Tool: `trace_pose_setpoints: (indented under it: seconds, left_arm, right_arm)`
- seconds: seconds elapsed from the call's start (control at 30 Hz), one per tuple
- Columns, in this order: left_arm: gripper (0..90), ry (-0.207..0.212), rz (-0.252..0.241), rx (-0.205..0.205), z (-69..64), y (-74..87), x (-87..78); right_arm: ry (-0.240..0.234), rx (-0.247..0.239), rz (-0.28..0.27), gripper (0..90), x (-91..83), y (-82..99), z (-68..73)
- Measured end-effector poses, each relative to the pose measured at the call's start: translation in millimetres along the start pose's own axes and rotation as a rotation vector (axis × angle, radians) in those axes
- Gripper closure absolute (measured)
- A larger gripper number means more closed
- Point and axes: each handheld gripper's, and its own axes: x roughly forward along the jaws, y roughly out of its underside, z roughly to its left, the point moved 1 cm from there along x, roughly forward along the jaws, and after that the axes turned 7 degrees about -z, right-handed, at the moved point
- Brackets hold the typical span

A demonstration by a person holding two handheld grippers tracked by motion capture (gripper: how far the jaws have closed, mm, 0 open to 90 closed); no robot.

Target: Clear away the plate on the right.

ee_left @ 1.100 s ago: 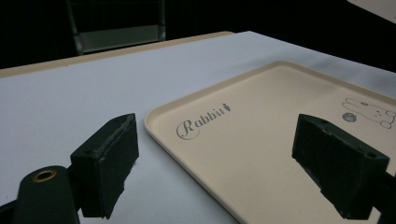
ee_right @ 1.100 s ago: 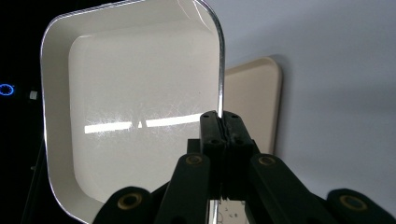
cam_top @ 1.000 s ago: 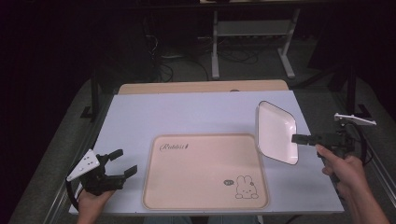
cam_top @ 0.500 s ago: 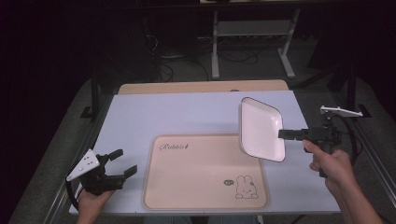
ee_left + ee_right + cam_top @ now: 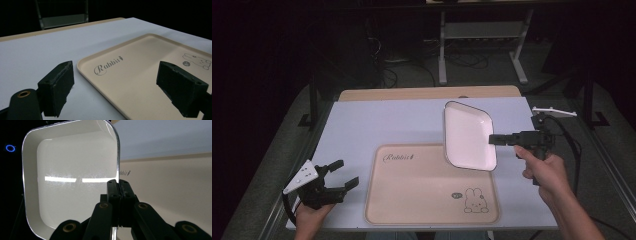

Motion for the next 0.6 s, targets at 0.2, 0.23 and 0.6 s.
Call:
trace_pose_setpoints:
  seconds: [0.2,0.23,0.6]
  left_arm:
    - [14.3,-0.001,0.001,-0.003,0.1,0.2,0.2]
    - [14.4,-0.001,0.001,-0.002,-0.1,0.2,0.2]
    - [14.3,-0.001,-0.002,-0.002,-0.1,0.0,-0.3]
  right_arm:
    - [-0.001,0.007,0.019,88.2,18.1,7.4,0.5]
    - [-0.003,0.008,0.018,88.2,20.0,8.0,0.4]
    - [0.013,0.030,0.013,88.2,42.9,16.6,-1.4]
